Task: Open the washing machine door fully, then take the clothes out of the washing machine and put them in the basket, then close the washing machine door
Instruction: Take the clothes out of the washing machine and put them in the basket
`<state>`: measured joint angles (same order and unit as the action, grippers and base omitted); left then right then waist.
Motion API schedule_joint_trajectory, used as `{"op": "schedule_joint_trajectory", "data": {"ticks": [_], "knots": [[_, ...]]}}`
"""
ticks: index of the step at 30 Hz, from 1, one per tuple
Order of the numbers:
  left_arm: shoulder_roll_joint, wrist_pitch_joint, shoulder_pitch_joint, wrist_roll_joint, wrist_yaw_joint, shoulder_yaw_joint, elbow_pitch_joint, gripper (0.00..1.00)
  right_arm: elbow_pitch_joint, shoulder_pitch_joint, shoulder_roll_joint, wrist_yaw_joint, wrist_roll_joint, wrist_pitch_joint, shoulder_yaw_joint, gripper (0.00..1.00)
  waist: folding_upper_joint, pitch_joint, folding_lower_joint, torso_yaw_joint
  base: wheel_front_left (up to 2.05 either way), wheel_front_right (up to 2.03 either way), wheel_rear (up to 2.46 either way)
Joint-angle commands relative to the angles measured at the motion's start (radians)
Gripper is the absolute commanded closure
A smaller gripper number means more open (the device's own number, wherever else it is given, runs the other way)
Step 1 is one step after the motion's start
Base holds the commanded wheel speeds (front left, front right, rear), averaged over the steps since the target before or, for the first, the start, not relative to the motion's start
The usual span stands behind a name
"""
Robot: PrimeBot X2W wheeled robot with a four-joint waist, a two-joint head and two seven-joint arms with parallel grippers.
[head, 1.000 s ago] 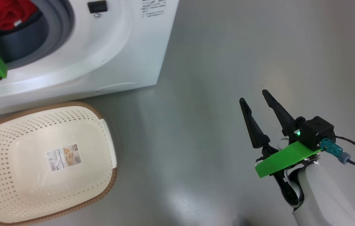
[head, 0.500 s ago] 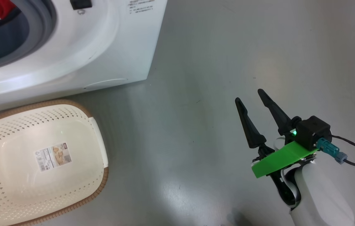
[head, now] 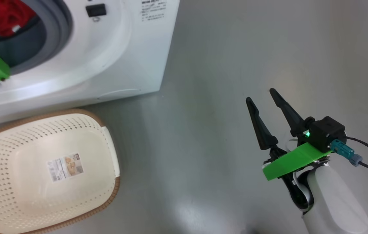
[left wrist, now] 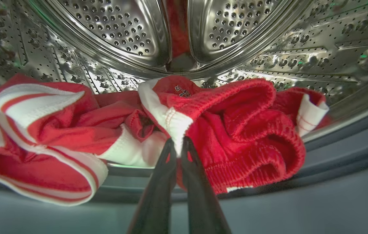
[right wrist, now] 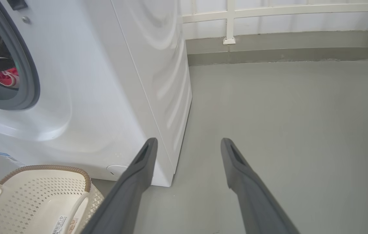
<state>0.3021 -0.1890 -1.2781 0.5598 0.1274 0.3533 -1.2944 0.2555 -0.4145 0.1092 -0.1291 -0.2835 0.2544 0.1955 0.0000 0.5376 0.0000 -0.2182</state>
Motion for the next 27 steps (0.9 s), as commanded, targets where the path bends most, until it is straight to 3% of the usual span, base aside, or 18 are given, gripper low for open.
{"op": "schedule_joint_trajectory", "data": {"ticks": [1,8,14,27], "knots": [[0.032,-0.039,0.044,0.030,0.003,-0.024,0.037,1.00,-0.016,0.033,0.012,-0.002,0.003,0.007,0.012,0.00,0.0000,-0.052,0.0000,0.030,0.00,0.00,0.00],[0.004,-0.071,0.146,0.089,0.003,-0.045,0.142,1.00,-0.022,0.062,0.033,-0.002,0.005,0.007,-0.034,0.00,0.0000,-0.118,0.0000,0.077,0.00,0.00,0.00],[0.008,-0.072,0.294,0.090,0.003,-0.160,0.347,1.00,-0.018,0.095,0.044,-0.002,0.011,0.007,-0.056,0.00,0.0000,-0.187,0.0000,0.109,0.00,0.00,0.00],[-0.083,-0.073,0.673,-0.053,0.003,-0.367,0.844,1.00,-0.020,0.168,0.064,-0.002,0.006,0.007,-0.102,0.00,0.0000,-0.280,0.0000,0.161,0.00,0.00,0.00]]}}
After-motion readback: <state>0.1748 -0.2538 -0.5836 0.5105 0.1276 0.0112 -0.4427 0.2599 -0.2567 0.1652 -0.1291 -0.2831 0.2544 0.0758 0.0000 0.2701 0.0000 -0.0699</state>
